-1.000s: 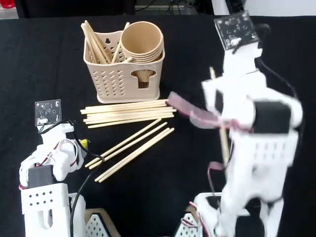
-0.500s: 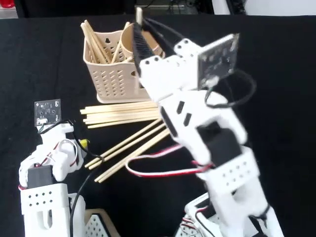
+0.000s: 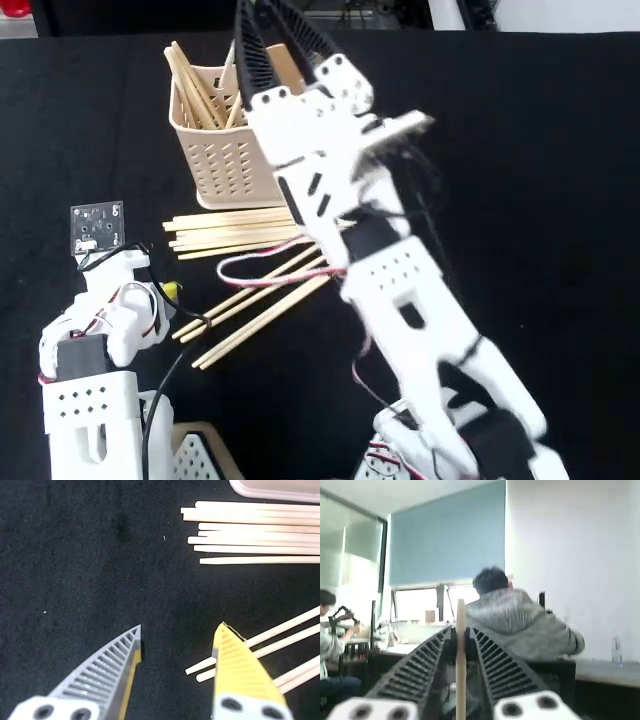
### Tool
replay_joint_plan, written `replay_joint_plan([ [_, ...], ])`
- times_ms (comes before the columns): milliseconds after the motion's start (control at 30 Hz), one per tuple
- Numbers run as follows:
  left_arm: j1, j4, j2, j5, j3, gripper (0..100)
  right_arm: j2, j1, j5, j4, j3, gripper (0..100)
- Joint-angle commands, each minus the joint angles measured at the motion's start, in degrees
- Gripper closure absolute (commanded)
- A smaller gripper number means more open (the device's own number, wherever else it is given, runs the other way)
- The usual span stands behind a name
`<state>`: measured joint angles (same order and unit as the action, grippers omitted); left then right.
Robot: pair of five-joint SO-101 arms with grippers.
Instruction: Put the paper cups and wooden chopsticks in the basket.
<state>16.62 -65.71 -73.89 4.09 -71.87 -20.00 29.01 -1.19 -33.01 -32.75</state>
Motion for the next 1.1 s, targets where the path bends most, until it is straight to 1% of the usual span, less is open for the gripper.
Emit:
replay_joint_plan([
  [0, 0.4, 0.53, -0.44, -0.44, 0.13, 77, 4.09, 0.7, -0.09, -1.41, 4.09, 98.7],
  [100, 0.4, 0.53, -0.44, -0.44, 0.13, 77, 6.46, 0.62, -0.09, -0.7, 3.65, 98.7],
  [200, 0.4, 0.53, -0.44, -0.44, 0.13, 77, 6.29, 0.79, -0.18, 7.03, 3.74, 97.2],
  [267, 0.4, 0.53, -0.44, -0.44, 0.13, 77, 5.76, 0.97, -0.44, 13.8, 4.53, 90.1],
  [333, 0.4, 0.53, -0.44, -0.44, 0.13, 77, 5.32, 1.67, -0.53, 20.31, 5.49, 77.9],
  [400, 0.4, 0.53, -0.44, -0.44, 0.13, 77, 5.32, 2.11, -0.53, 24.44, 6.9, 66.2],
  [433, 0.4, 0.53, -0.44, -0.44, 0.13, 77, 5.32, 2.2, -0.53, 25.67, 7.78, 62.9],
  [467, 0.4, 0.62, -0.44, -0.44, 0.13, 77, 5.32, 2.2, -0.53, 26.55, 8.92, 62.0],
  [600, 0.4, 0.88, -0.44, -0.35, -0.4, 77, 4.26, 1.93, -0.53, 29.36, 12.7, 65.7],
  [700, 0.22, 1.23, -0.44, -0.35, -0.4, 77, -0.31, 1.76, -0.53, 35.25, 14.9, 70.4],
  [800, 0.13, 3.08, -0.44, -0.35, -0.75, 77, -8.13, 0.53, -0.53, 46.59, 17.1, 75.9],
  [867, -0.13, 3.69, -0.09, -0.35, -0.13, 77, -14.64, -1.32, -0.53, 57.41, 19.12, 80.7],
  [933, -1.63, 4.04, 0.09, -0.35, 1.54, 77, -21.14, -5.63, -0.53, 68.92, 21.41, 85.9],
  [967, -3.65, 4.04, 0.09, -0.35, 2.33, 77, -24.13, -8.62, -0.53, 73.58, 22.37, 88.4],
  [1067, -14.02, 3.96, 0.18, 2.02, 4.26, 76, -31.25, -20.48, -0.44, 82.9, 23.16, 95.9],
])
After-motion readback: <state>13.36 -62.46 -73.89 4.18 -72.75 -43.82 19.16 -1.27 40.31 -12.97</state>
